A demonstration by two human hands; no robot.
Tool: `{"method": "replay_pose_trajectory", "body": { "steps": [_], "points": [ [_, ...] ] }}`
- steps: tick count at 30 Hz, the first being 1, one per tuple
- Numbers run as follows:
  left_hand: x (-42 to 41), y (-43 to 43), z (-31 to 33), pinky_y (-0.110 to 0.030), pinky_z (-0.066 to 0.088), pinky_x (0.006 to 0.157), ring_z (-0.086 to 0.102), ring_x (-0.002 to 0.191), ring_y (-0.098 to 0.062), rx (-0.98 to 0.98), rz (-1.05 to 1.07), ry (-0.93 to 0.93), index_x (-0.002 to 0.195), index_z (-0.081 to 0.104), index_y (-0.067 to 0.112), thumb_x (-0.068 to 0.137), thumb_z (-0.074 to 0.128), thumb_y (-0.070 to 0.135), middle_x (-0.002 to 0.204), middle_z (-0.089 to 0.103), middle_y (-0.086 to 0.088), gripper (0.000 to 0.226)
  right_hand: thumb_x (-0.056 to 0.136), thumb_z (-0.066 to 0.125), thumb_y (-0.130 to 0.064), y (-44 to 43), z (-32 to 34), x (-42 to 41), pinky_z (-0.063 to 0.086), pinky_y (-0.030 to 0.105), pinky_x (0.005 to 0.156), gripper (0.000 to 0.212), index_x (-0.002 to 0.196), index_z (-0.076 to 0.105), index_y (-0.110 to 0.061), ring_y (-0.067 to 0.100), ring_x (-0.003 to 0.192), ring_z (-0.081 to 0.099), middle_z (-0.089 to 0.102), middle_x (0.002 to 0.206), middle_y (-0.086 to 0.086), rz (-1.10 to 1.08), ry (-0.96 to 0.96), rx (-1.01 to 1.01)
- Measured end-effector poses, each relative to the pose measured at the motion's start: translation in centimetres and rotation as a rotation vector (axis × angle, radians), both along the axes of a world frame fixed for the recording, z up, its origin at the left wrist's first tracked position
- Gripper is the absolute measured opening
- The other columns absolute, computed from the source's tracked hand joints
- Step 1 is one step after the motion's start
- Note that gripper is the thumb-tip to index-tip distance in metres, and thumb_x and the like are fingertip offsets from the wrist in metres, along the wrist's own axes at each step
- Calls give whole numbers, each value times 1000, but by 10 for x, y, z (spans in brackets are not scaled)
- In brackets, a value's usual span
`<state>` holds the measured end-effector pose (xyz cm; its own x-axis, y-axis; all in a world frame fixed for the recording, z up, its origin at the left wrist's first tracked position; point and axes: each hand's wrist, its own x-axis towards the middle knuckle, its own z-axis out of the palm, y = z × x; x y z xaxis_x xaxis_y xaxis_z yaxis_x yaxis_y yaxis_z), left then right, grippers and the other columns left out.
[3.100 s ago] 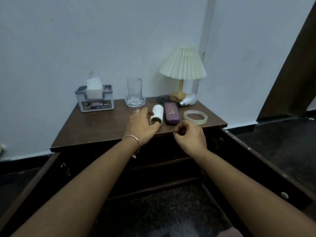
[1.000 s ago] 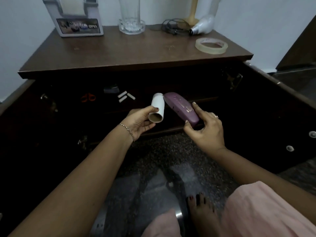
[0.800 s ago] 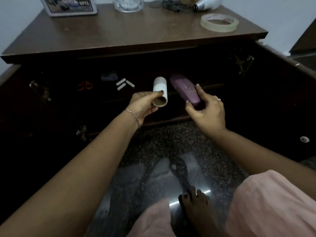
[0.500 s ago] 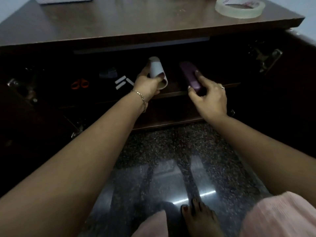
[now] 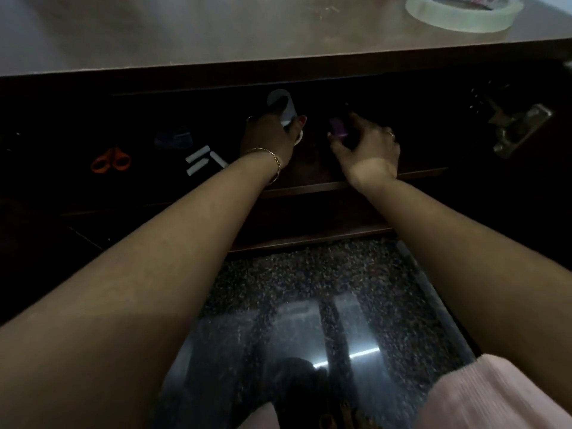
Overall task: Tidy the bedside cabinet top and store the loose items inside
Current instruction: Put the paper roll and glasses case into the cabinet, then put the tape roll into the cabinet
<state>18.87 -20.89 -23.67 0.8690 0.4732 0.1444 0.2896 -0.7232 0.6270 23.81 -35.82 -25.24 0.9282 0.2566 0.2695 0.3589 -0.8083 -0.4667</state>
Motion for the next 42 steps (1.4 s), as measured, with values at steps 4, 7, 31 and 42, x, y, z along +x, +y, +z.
{"method": "replay_pose_trajectory", "body": {
  "steps": [4,7,31,42],
  "points": [
    [8,1,-2,-30,30,107,35,137,-31,78,-24,7,148,29,19,95,43,48,148,39,-12,61,90,53,-51,8,-2,8,32,38,101,55,139,45,-25,31,130,42,53,138,3,-16,16,-5],
    [10,0,-5,-32,31,107,35,136,-32,128,-53,14,148,26,19,94,45,48,147,41,-14,65,87,56,-53,11,-4,11,32,39,103,60,137,45,-21,31,130,42,53,136,7,-34,22,-23],
    [-98,-54,84,-28,43,65,66,86,-24,280,-96,-257,89,65,25,87,53,44,83,69,4,23,88,60,-24,-63,74,-95,33,26,102,42,128,55,-12,23,120,50,60,125,4,54,-244,254],
    [-81,-77,161,-35,49,74,61,87,-22,226,-218,-360,80,64,19,82,59,37,84,68,0,19,84,63,-38,-77,164,-85,38,37,97,47,121,50,-12,28,120,44,49,125,8,-138,-204,164]
  ]
}}
